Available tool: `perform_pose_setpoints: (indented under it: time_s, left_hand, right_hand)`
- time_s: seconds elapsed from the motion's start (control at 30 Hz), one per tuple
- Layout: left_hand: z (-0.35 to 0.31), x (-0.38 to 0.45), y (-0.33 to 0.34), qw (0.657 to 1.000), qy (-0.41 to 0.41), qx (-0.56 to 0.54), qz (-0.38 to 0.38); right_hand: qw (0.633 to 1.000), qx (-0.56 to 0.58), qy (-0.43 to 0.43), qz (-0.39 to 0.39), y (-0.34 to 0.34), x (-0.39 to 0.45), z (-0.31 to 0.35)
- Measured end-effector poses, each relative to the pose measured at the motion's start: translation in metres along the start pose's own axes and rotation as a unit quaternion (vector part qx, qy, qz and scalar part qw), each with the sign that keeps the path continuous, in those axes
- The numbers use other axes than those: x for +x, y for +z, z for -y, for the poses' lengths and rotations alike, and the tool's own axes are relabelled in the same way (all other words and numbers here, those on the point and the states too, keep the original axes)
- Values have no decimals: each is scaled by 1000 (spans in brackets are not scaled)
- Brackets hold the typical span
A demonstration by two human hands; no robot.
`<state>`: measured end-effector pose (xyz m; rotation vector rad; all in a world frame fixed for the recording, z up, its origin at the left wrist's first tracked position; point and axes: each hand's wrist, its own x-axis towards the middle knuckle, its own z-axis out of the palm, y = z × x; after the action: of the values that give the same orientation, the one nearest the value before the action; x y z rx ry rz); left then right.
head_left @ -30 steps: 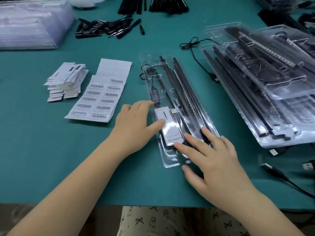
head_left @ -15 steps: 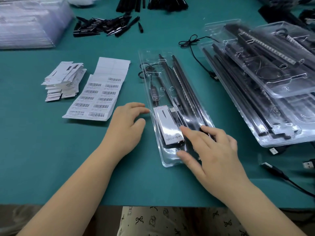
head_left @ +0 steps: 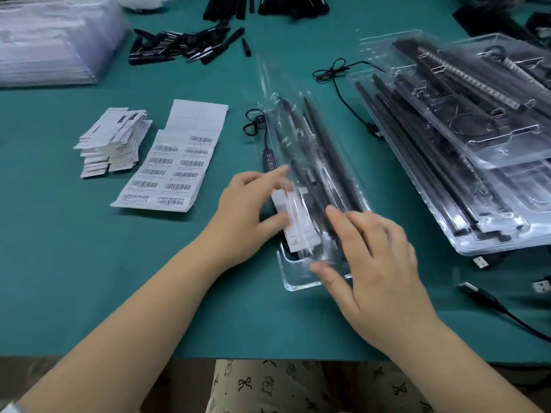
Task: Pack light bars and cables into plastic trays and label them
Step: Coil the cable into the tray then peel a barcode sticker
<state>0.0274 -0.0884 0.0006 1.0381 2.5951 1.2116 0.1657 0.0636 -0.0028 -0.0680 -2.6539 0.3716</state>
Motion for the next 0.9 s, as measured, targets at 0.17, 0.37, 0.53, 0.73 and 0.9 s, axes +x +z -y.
perform_pose_setpoints:
  time_s: [0.17,0.37,0.53,0.73,0.9]
  left_hand:
    - [1,1,1,949,112,287,66]
    - [-6,-2,-4,934,116,332,67]
    - [-12,1,-7,941,103,304,106]
    - [-18,12,-7,942,104,300,112]
    - [-25,15,0,948,75,292,99]
  right_hand:
    - [988,146,40,-25,-3,1,-4]
    - [977,200,26,-68,-2,0,-11]
    - [969,232,34,-82,-1,-1,-14]
    - [964,248,37,-91,0,-3,-18]
    - [960,260,42,-97,1,-3,-19]
